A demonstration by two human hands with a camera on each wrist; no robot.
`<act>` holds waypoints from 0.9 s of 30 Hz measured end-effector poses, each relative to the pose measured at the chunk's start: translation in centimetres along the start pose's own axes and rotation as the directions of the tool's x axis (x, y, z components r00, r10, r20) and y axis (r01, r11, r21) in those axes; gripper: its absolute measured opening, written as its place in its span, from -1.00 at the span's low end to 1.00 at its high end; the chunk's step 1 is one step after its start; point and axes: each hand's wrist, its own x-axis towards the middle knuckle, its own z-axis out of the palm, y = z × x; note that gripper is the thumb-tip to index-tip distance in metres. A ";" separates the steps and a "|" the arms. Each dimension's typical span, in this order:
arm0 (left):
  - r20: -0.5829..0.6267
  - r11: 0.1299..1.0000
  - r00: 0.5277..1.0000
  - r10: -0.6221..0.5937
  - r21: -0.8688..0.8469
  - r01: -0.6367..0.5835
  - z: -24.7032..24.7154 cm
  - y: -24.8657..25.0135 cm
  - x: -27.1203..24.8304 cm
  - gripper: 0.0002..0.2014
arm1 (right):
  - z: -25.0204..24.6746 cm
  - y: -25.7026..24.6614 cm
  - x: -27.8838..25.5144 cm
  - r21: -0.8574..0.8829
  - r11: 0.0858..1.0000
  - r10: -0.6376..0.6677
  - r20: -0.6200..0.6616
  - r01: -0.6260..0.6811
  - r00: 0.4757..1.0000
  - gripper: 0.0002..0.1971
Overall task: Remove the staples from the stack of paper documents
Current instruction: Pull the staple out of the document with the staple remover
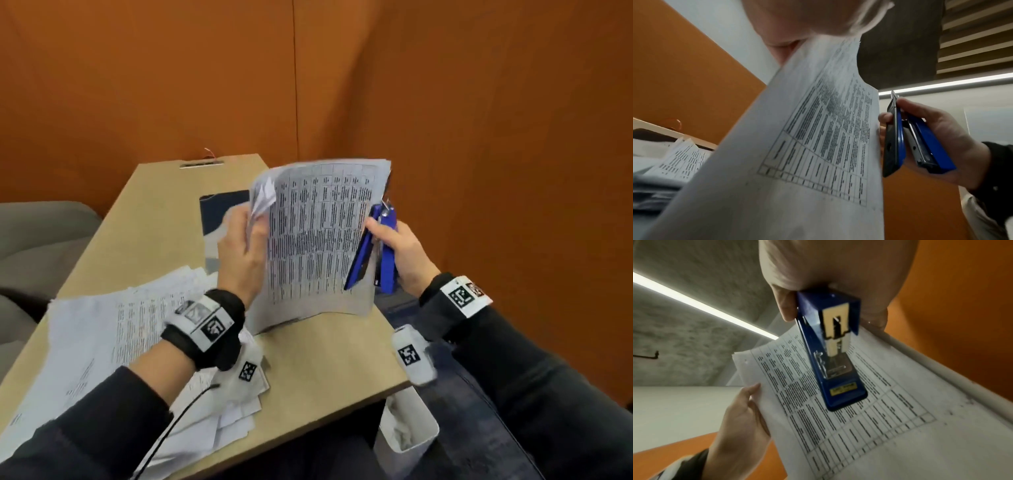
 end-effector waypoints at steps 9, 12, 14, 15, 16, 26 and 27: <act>-0.131 0.952 0.944 0.302 -0.003 -0.305 0.6 0.5 3.0 -0.52 | 0.7 1.3 0.1 0.054 0.998 0.022 -0.079 -0.018 0.997 -0.37; -0.153 0.960 0.948 0.280 0.055 -0.275 0.7 0.1 3.4 -0.69 | 0.5 2.0 0.0 0.041 0.998 0.055 -0.070 -0.053 0.996 -0.42; -0.261 0.970 0.934 0.244 0.056 -0.238 0.6 -0.1 3.6 -0.81 | 0.5 2.3 -0.1 0.061 0.997 0.059 -0.065 -0.055 0.996 -0.54; -0.292 0.973 0.928 0.233 0.067 -0.223 0.6 0.1 3.8 -0.83 | 0.7 2.3 -0.1 0.067 0.996 0.057 -0.069 -0.052 0.996 -0.57; -0.302 0.976 0.928 0.217 0.070 -0.205 0.7 0.4 3.9 -0.84 | 0.8 2.2 -0.1 0.067 0.997 0.054 -0.077 -0.049 0.996 -0.57; -0.035 0.983 0.984 -0.173 -0.063 0.171 1.2 -1.0 0.4 -0.81 | 1.4 2.6 -0.5 0.063 0.998 0.008 -0.194 0.004 0.981 -0.41; -0.032 0.978 0.980 -0.199 -0.064 0.196 1.5 -0.7 0.4 -0.84 | 1.6 2.3 -0.5 0.047 0.999 -0.004 -0.189 0.013 0.982 -0.39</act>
